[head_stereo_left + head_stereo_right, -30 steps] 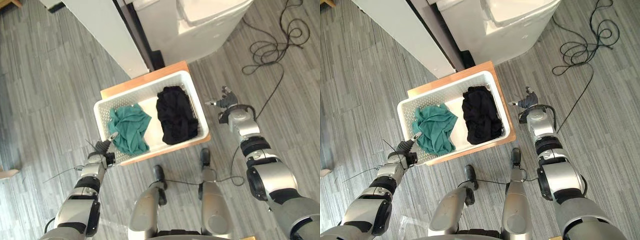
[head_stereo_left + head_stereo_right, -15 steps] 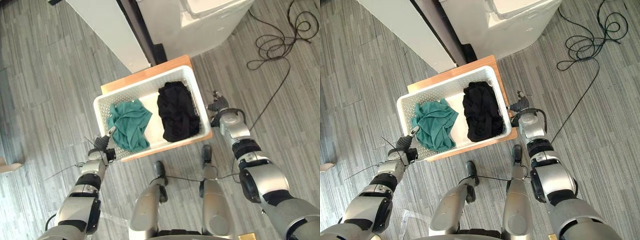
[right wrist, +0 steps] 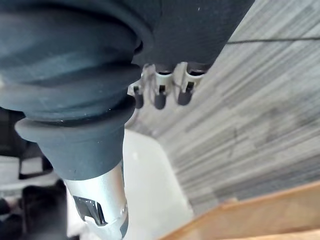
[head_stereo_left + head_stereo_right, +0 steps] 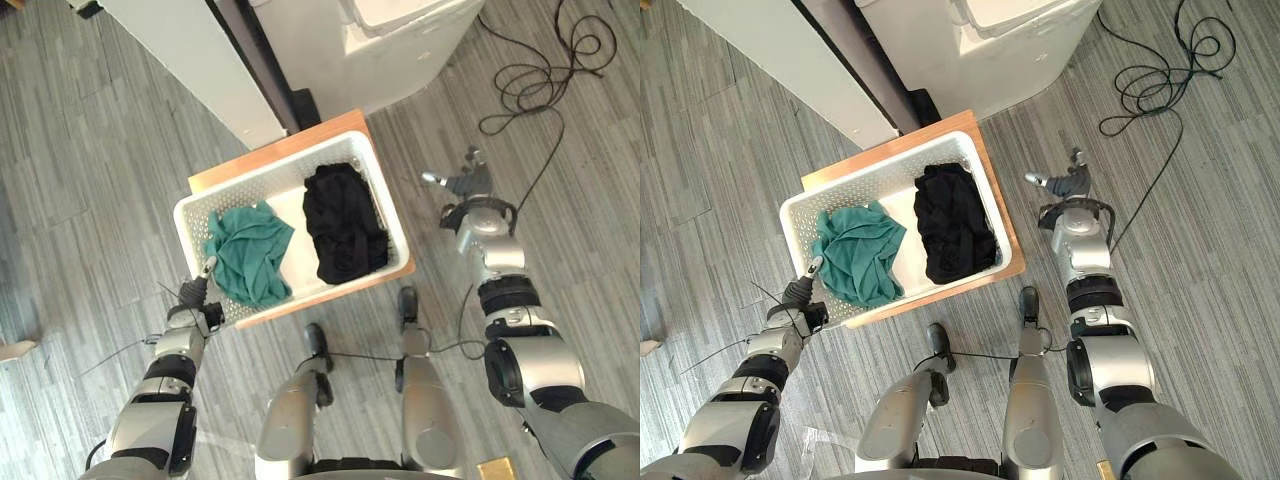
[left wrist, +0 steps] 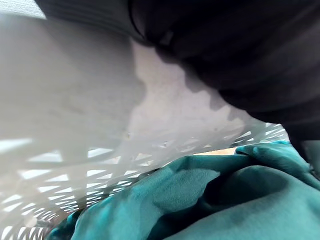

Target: Pick up the laundry basket with both hands and put the clothes into the washing machine.

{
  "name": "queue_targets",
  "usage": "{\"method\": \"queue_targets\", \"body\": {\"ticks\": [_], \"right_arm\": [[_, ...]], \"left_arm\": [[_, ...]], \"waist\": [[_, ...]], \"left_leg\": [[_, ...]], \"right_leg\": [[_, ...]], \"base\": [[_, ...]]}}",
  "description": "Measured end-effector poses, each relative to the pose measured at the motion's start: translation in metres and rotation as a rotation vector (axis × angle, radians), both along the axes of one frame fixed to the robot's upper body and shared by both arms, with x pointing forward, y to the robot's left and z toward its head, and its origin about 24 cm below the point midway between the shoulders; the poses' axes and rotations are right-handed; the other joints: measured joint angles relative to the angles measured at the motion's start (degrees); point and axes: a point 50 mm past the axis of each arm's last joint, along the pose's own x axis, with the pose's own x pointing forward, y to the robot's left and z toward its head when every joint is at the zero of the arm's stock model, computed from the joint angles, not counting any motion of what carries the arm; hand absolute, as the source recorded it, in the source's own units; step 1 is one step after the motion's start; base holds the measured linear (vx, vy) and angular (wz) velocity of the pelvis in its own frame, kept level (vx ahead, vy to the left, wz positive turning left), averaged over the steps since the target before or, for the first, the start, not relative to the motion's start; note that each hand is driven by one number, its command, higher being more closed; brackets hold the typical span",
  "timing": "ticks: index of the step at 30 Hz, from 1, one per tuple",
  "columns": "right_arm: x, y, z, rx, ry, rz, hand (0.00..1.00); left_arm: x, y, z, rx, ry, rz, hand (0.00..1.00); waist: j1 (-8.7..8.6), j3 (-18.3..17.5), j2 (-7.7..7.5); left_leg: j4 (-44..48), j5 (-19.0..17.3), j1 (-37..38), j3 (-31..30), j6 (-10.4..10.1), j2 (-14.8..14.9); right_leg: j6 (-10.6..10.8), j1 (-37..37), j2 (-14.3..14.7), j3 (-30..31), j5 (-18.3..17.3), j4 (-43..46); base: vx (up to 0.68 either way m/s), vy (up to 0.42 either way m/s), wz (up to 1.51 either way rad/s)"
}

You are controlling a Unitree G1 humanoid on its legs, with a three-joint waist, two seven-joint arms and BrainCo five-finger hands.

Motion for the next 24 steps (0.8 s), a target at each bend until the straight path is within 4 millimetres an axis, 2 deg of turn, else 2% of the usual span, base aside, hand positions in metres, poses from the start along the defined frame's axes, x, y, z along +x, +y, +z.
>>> {"method": "queue_targets", "body": {"ticks": [4, 10, 19, 24], "right_arm": [[-0.008, 0.009, 0.021, 0.024, -0.138, 0.006, 0.0], [-0.014, 0.022, 0.024, 0.036, -0.194, 0.047, 0.0], [-0.017, 0.045, 0.005, -0.049, -0.143, 0.161, 0.0], [-0.01, 0.049, -0.028, -0.087, 0.012, 0.177, 0.0]], "left_arm": [[-0.003, 0.002, -0.001, -0.015, -0.011, 0.024, 0.0], [-0.004, 0.004, -0.001, -0.009, -0.012, 0.038, 0.0], [-0.006, 0.008, -0.001, -0.001, -0.007, 0.047, 0.0], [-0.006, 0.007, -0.001, -0.006, -0.012, 0.046, 0.0]], "waist": [[-0.12, 0.2, -0.52], [-0.15, 0.3, -0.84], [-0.15, 0.2, -2.06], [-0.06, 0.1, -2.28]], "left_leg": [[-0.1, 0.1, 0.1, 0.1, -0.1, 0.1], [-0.3, 0.1, 0.2, 0.1, -0.2, 0.1], [-0.4, 0.1, 0.8, 0.1, -0.2, 0.1], [-0.6, 0.3, 0.9, -0.1, -0.2, 0.0]], "right_leg": [[0.0, 0.0, 0.1, 0.1, 0.0, 0.0], [0.0, 0.0, 0.2, 0.1, 0.0, 0.0], [0.0, 0.6, 0.2, 0.1, 0.0, 0.0], [0.0, 0.6, 0.1, 0.0, 0.0, 0.0]], "base": [[0.0, -0.002, -0.01], [0.0, 0.0, 0.0], [0.0, 0.0, 0.0], [0.0, 0.0, 0.0]]}}
